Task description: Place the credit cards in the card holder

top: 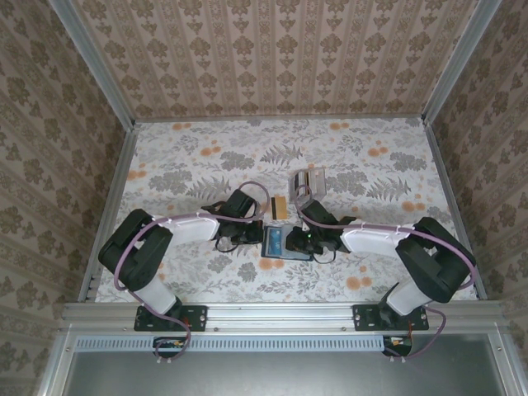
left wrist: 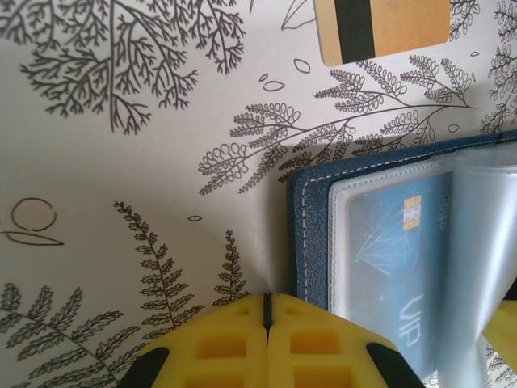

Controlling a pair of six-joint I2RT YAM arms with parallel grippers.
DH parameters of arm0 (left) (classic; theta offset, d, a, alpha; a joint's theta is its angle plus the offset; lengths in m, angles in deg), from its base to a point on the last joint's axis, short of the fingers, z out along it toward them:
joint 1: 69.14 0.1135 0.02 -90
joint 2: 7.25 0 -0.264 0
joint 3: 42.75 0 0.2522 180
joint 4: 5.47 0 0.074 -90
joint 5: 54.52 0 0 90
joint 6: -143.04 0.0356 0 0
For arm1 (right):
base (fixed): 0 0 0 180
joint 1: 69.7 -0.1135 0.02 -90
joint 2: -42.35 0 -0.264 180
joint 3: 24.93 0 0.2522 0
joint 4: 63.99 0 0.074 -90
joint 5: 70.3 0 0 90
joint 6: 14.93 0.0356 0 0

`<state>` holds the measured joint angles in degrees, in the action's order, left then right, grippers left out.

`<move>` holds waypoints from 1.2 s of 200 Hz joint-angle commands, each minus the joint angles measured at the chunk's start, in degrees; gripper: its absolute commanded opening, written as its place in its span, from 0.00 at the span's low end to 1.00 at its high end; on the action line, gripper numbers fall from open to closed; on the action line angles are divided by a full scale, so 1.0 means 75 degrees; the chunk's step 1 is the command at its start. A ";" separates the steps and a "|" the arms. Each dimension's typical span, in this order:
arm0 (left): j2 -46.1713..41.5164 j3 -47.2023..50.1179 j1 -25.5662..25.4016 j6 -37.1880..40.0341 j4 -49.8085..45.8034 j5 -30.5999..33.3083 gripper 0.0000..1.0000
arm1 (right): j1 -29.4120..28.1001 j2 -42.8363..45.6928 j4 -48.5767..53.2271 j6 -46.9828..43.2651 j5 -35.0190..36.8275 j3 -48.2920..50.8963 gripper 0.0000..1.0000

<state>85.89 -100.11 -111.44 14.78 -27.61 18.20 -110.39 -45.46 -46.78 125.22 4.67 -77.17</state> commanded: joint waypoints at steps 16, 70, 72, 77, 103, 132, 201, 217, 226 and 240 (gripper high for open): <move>0.0265 0.0173 -0.0231 -0.0101 -0.0359 -0.0274 0.00 | -0.0083 -0.0069 -0.0593 0.0065 -0.0385 -0.0237 0.22; -0.0042 0.0266 -0.0152 -0.0182 -0.0372 -0.0239 0.00 | -0.0082 -0.0395 -0.1096 -0.0007 -0.0597 -0.0289 0.25; -0.0067 0.0278 -0.0144 -0.0189 -0.0365 -0.0248 0.00 | -0.0077 -0.0420 -0.1107 -0.0022 -0.0604 -0.0294 0.25; -0.0109 0.0309 -0.0117 -0.0195 -0.0336 -0.0277 0.00 | -0.0082 -0.0485 -0.1144 -0.0019 -0.0610 -0.0304 0.25; -0.0427 0.0526 0.0136 -0.0270 -0.0233 -0.0442 0.00 | -0.0104 -0.0738 -0.1427 0.0004 -0.0794 -0.0435 0.25; -0.0956 0.0804 0.0536 -0.0292 -0.0264 -0.0531 0.01 | -0.0260 -0.0813 -0.1445 -0.0141 -0.0940 -0.0798 0.26; -0.1572 0.0804 0.1129 -0.0068 -0.0570 -0.0821 0.03 | -0.0523 -0.0711 -0.1895 -0.0239 -0.1638 -0.1583 0.32; -0.1565 0.0733 0.1129 -0.0060 -0.0560 -0.0858 0.04 | -0.0513 -0.0037 -0.1059 -0.0775 -0.1190 -0.1621 0.37; -0.1578 0.0706 0.1129 -0.0078 -0.0546 -0.0857 0.05 | -0.0493 0.0403 -0.0462 -0.1146 -0.0892 -0.1639 0.39; -0.1582 0.0638 0.1130 -0.0065 -0.0526 -0.0867 0.07 | -0.0428 0.1174 0.0321 -0.1615 -0.0335 -0.1504 0.41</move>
<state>74.64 -93.55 -103.20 13.64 -30.41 12.97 -114.10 -46.62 -54.26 120.59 -3.81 -87.84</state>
